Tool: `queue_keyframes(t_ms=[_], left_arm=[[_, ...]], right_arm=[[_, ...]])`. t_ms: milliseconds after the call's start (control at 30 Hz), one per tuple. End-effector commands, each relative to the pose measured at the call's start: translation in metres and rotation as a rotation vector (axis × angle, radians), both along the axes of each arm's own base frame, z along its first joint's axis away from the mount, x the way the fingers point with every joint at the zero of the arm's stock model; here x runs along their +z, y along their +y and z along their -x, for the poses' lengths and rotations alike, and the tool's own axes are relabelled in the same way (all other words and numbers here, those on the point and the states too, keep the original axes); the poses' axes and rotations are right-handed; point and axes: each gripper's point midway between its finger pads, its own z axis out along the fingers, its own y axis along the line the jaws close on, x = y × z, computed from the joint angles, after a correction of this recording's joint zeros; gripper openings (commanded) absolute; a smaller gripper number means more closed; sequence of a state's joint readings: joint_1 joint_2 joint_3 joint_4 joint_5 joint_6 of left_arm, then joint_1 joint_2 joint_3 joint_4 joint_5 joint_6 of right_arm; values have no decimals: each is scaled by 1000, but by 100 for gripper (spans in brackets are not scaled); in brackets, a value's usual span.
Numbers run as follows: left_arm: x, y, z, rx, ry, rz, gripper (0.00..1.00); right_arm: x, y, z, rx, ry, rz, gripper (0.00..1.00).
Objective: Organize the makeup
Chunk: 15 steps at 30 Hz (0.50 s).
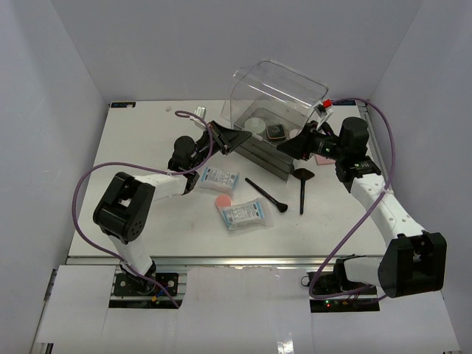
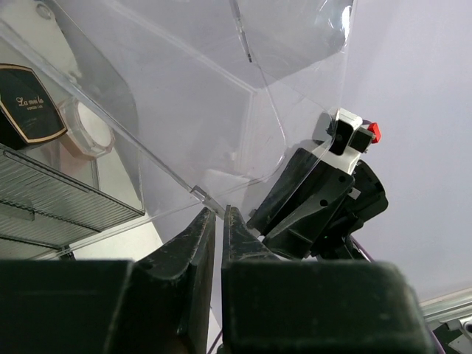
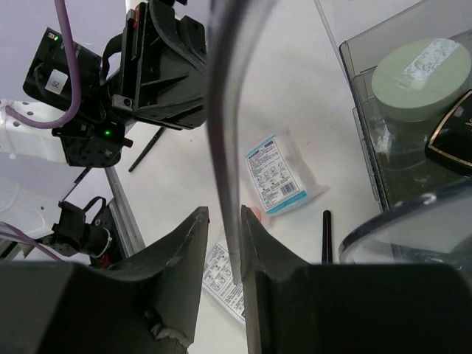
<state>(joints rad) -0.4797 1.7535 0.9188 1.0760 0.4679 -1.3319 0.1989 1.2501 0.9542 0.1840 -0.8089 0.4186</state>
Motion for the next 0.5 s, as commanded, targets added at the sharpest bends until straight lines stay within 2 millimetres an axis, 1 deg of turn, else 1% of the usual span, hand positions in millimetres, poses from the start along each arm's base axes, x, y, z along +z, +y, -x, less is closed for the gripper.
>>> queue_keyframes(t_ms=[0, 100, 133, 200, 267, 300, 400, 467], left_arm=[[50, 8, 15, 4, -128, 42, 18], [45, 14, 12, 28, -116, 14, 41], [44, 16, 11, 43, -113, 6, 48], [49, 25, 13, 77, -129, -12, 66], [47, 34, 11, 126, -143, -53, 75], [49, 38, 15, 140, -147, -70, 80], [46, 53, 19, 212, -205, -185, 85], [39, 64, 24, 257, -210, -271, 87]], right_arm=[[32, 6, 0, 23, -83, -35, 24], [38, 6, 0, 22, -104, -39, 14], [40, 6, 0, 24, -108, -40, 12], [44, 7, 1, 33, -116, -45, 9], [51, 7, 1, 37, -128, -49, 8], [52, 7, 1, 38, -131, -50, 8], [62, 8, 2, 45, -148, -56, 8], [70, 8, 3, 50, -162, -61, 8]])
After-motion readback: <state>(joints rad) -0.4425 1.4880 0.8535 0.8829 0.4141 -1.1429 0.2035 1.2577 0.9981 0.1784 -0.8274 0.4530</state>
